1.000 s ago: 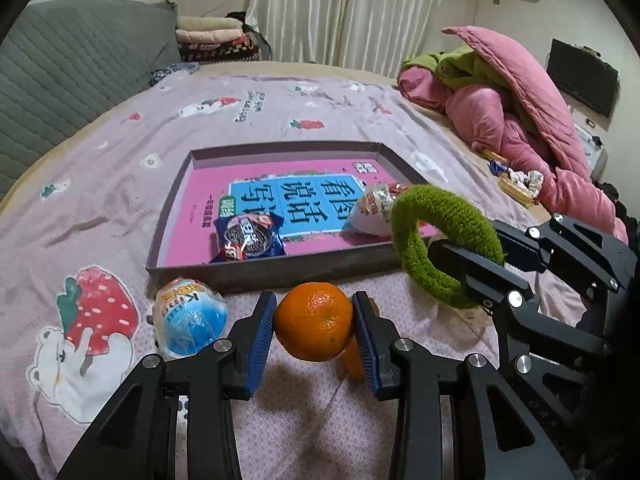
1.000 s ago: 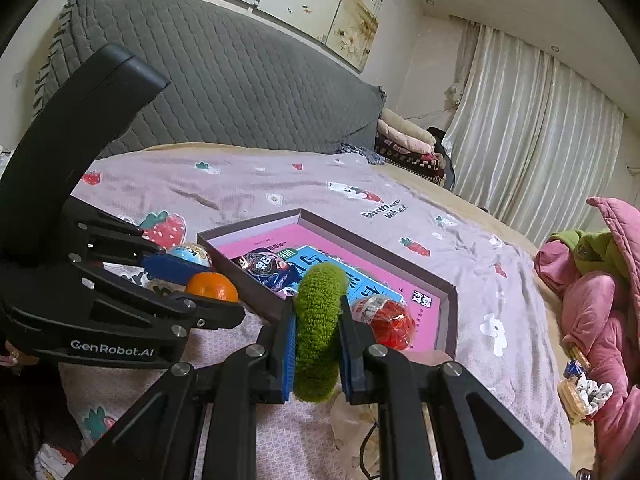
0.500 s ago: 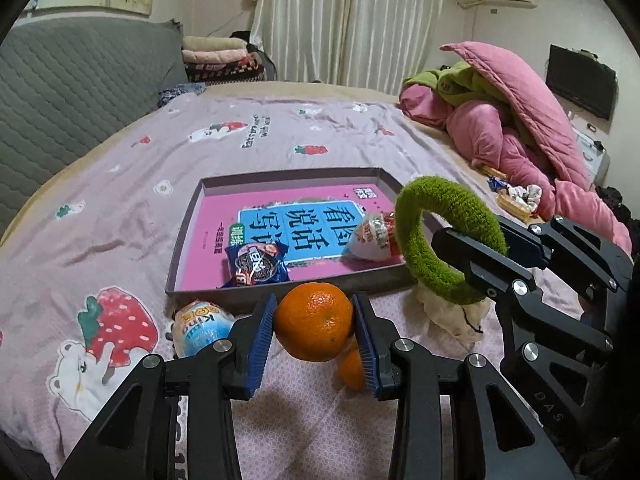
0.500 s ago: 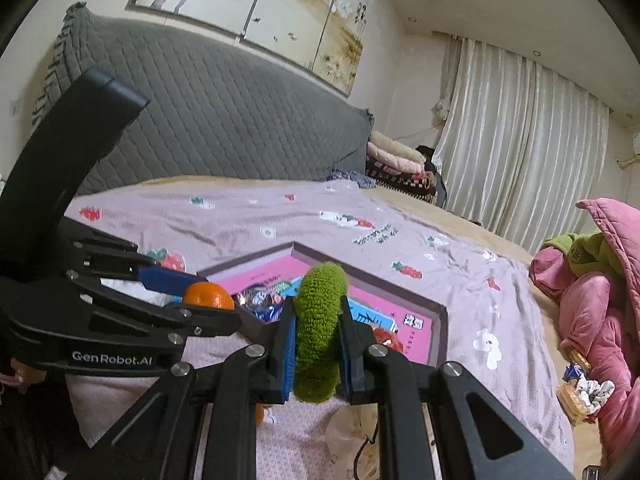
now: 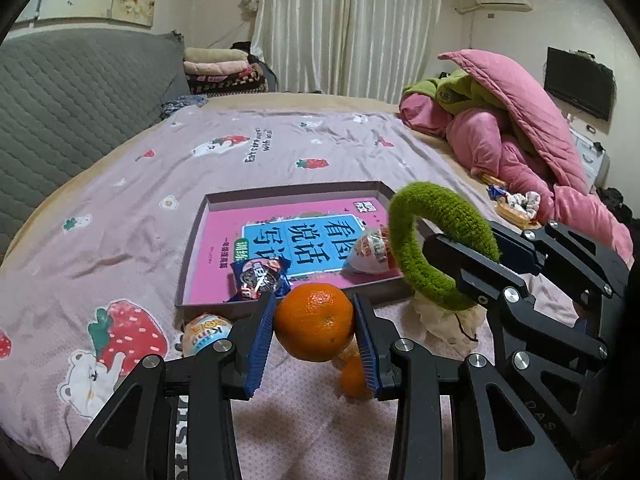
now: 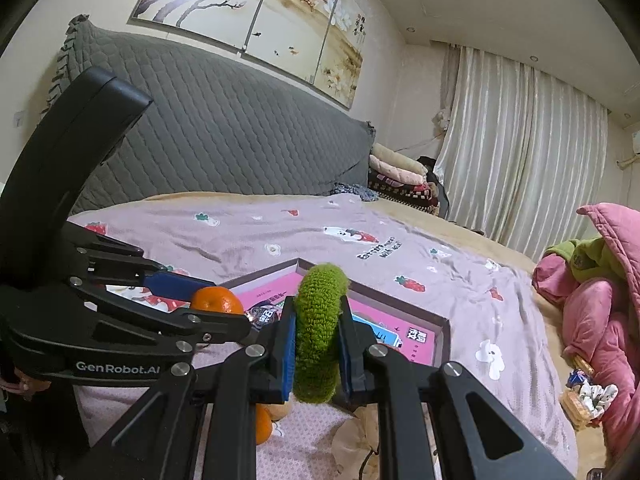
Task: Organize objects
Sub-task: 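Carry the orange and the green fuzzy ring over the grey box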
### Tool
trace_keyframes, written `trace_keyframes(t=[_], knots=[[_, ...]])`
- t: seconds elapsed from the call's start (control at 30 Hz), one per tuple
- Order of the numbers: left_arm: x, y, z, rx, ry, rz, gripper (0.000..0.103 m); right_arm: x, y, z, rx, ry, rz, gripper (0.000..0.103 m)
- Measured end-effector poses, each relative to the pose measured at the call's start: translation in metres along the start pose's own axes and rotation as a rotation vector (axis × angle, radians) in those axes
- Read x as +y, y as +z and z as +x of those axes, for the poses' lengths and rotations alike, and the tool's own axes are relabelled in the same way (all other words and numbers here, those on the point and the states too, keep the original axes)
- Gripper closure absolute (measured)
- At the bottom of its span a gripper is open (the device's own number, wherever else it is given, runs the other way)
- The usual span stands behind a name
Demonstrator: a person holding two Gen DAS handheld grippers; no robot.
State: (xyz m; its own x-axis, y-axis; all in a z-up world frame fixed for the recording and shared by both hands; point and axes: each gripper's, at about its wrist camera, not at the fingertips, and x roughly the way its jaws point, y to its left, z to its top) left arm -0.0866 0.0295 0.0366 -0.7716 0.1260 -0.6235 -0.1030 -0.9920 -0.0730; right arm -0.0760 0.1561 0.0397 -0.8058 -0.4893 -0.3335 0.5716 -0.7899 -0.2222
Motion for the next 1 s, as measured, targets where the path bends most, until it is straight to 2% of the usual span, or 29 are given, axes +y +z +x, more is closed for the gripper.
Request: trace_keyframes(t=[0.3,0.7,1.0], knots=[[0.014,0.004,0.002,-0.006,0.012,-0.023,0.063,0.001,0.003,0.000,-0.027,-0.013,0.000,0.085],[0.038,0.010,0.003,-0.025,0.026,-0.057,0.063,-0.010,0.007,-0.001,-0.062,-0.047,0.060,0.085],[0.049,0.013,0.013,-0.023,0.022,-0.071,0.063,-0.011,0.006,0.006,-0.049,-0.056,0.063,0.085]])
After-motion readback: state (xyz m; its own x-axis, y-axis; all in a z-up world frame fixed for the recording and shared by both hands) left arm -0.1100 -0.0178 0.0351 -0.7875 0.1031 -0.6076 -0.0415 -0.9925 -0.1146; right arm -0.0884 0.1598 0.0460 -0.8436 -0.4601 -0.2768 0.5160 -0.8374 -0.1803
